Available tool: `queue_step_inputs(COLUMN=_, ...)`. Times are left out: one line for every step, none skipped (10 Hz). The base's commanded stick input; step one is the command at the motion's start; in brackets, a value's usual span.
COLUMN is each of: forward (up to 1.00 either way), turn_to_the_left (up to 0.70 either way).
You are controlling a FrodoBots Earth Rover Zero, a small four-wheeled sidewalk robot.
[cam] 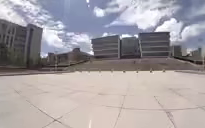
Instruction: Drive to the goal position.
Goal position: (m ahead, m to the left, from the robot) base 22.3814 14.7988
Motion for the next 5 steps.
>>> queue_step_inputs(forward=1.00, turn_to_the_left=0.05)
queue_step_inputs(forward=1.00, turn_to_the_left=0.05)
queue_step_inputs(forward=1.00, turn_to_the_left=0.05)
queue_step_inputs(forward=1.00, turn_to_the_left=0.05)
queue_step_inputs(forward=1.00, turn_to_the_left=0.05)
